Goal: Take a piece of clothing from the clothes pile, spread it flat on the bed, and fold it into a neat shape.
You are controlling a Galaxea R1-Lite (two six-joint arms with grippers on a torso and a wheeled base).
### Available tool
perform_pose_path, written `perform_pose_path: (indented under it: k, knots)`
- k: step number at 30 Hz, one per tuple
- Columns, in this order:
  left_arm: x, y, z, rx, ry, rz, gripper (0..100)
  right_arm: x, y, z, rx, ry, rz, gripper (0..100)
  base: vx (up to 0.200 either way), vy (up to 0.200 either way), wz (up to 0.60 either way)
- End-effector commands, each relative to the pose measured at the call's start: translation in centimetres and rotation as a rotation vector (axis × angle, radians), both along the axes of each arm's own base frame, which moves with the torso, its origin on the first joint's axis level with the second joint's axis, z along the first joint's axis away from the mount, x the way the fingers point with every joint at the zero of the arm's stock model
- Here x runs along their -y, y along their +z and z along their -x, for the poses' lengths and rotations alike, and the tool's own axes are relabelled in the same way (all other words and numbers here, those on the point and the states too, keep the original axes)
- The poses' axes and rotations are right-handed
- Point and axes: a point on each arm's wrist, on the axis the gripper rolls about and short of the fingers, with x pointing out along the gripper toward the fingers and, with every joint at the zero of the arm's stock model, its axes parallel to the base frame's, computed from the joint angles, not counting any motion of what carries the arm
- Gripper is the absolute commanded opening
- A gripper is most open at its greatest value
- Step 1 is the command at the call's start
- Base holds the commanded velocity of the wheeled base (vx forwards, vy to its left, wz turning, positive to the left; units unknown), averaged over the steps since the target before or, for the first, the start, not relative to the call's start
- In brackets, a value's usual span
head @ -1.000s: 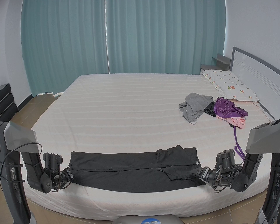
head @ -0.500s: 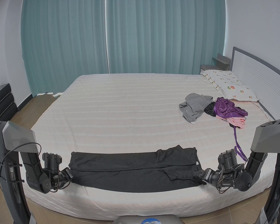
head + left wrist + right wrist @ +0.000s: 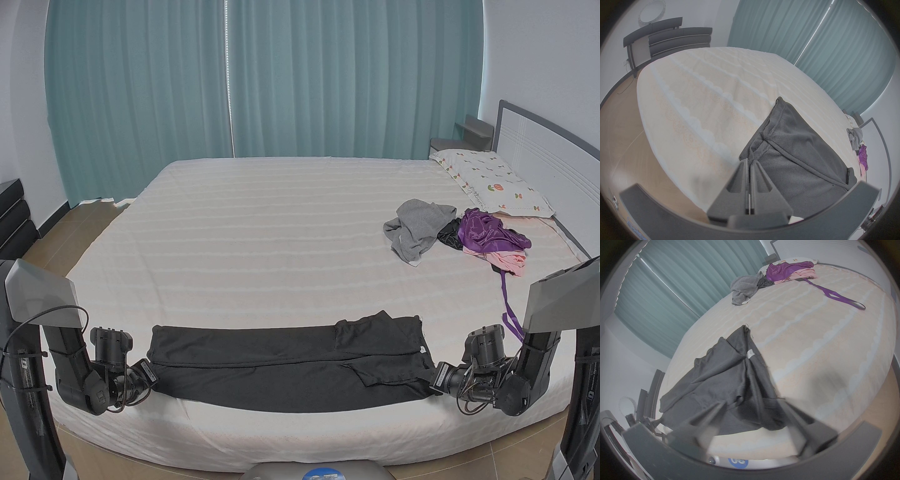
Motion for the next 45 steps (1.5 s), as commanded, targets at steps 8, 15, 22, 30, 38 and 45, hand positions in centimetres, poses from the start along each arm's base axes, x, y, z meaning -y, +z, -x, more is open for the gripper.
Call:
perform_pose_path:
  k: [8,15,22,30,38,45]
  knots:
    - [0.0,-0.1,0.0,-0.003,0.000,0.001,0,1.9,-0.1,-0.3,0.000,-0.053,0.026,0,0.000,0.000,0.00]
    - [0.0,-0.1,0.1,-0.007,0.000,0.001,0,2.5,-0.3,-0.5,-0.001,-0.072,0.029,0,0.000,0.000,0.00]
    - [0.0,-0.2,0.1,-0.009,0.002,0.001,0,3.4,-1.3,-0.5,-0.029,-0.067,0.065,0,0.000,0.000,0.00]
    - [0.0,-0.1,0.4,-0.014,-0.001,0.009,0,3.4,-1.1,-0.5,-0.024,-0.060,0.059,100,0.000,0.000,0.00]
    - [-0.3,0.3,0.7,-0.009,0.004,0.020,100,2.6,3.1,-0.9,0.115,-0.098,-0.046,100,0.000,0.000,0.00]
    - [-1.1,3.6,1.5,0.098,-0.013,0.138,100,-2.0,3.7,-0.1,0.084,-0.090,-0.230,100,0.000,0.000,0.00]
